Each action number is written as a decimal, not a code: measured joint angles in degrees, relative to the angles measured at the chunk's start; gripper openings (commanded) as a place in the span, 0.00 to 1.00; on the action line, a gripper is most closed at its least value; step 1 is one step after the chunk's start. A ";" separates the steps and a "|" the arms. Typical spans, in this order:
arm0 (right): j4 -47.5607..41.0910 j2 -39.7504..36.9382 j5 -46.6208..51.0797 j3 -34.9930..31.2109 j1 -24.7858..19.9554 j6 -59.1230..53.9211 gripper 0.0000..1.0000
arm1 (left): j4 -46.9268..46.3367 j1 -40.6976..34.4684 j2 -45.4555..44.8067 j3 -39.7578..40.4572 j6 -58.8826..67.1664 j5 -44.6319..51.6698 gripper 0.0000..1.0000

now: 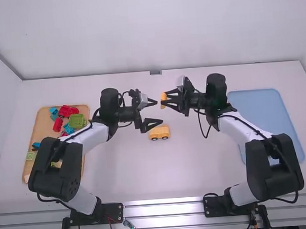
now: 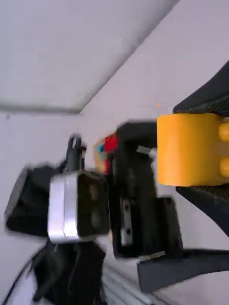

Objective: Assemble lego blocks to make yellow taxi

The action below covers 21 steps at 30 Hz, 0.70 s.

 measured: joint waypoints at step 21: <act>-71.71 10.60 49.27 23.91 10.97 -32.72 0.00 | -14.99 3.48 -10.34 -0.09 -2.99 -50.97 0.99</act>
